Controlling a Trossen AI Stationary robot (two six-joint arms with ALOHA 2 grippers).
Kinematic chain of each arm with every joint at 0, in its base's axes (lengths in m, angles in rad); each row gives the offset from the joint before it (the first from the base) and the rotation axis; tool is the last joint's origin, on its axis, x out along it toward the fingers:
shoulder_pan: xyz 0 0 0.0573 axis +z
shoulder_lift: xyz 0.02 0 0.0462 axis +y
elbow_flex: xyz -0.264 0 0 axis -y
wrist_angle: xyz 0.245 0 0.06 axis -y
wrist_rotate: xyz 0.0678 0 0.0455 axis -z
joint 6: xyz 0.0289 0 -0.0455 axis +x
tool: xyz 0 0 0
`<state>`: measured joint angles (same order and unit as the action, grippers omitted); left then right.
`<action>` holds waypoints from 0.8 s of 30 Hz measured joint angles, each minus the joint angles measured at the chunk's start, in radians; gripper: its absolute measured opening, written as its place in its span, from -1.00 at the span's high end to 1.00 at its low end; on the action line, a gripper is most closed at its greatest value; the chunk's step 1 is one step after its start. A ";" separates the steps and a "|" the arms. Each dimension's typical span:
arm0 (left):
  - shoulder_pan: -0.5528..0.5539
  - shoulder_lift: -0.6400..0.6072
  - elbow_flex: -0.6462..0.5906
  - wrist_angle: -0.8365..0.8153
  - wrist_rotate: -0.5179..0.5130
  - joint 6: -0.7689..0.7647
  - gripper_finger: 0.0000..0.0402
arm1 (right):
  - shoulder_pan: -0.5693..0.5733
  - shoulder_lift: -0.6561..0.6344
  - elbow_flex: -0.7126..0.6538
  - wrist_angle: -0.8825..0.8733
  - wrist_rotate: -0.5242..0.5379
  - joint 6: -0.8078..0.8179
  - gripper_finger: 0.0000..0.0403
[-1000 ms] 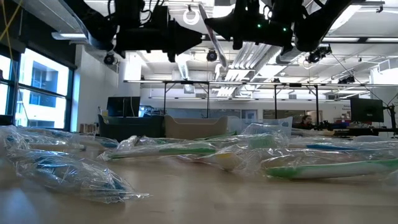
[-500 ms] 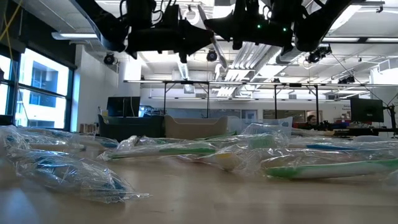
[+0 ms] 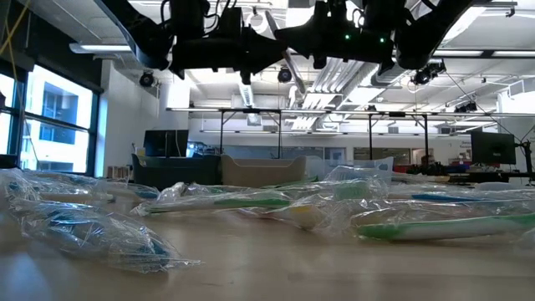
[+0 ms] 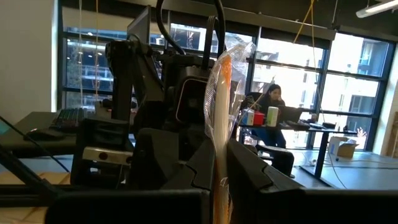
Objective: Pick & Place Toothbrushes
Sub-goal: Put the orange toothbrush into the dark blue bin
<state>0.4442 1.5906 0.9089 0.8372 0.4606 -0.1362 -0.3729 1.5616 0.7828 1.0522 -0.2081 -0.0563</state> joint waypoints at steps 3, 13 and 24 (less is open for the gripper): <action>0.000 0.000 0.000 0.001 0.000 0.000 0.38 | 0.000 0.000 0.000 0.001 0.000 0.000 0.92; 0.000 0.000 0.000 0.000 -0.003 0.000 0.73 | 0.000 0.000 0.000 0.001 -0.001 0.000 0.92; 0.000 0.000 0.000 0.000 -0.003 0.003 0.96 | 0.000 0.000 0.000 0.001 -0.003 0.008 0.92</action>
<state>0.4446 1.5902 0.9085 0.8371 0.4578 -0.1328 -0.3725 1.5616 0.7829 1.0534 -0.2110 -0.0483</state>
